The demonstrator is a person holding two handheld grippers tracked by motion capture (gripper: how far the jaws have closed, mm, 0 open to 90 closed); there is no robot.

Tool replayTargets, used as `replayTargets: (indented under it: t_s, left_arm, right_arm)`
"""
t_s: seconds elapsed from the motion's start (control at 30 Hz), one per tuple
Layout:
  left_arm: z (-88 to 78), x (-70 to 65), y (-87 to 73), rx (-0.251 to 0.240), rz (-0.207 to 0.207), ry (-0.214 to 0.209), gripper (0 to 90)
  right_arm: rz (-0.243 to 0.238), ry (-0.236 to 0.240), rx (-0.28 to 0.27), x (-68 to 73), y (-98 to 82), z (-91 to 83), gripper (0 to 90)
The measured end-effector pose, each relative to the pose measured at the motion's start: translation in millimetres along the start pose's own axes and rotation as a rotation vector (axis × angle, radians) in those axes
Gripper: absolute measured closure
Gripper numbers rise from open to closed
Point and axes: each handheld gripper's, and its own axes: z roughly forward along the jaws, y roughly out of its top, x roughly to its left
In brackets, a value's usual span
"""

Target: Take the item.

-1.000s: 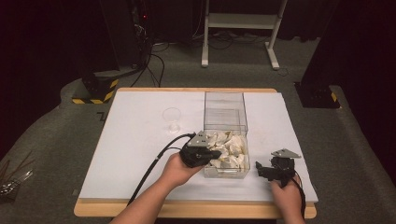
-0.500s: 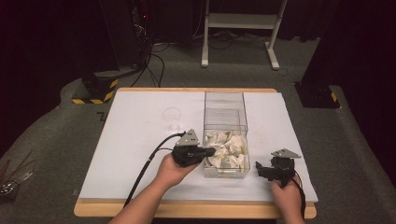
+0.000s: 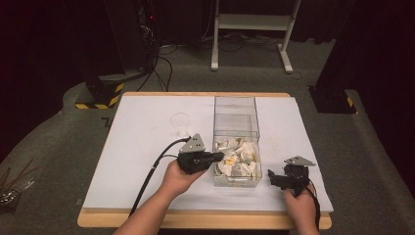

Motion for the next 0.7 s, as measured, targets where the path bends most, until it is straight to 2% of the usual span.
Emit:
replayTargets:
  t_s: [0.27, 0.7]
  left_arm:
    - [-4.3, -1.0, 4.7, -0.038, 0.0, -0.004, 89.8]
    - [-17.7, -1.1, 12.4, -0.104, 0.009, 0.018, 89.8]
  right_arm:
    - [0.0, 0.0, 0.0, 0.0, 0.0, 0.0, 11.1]
    - [0.0, 0.0, 0.0, 0.0, 0.0, 0.0, 11.1]
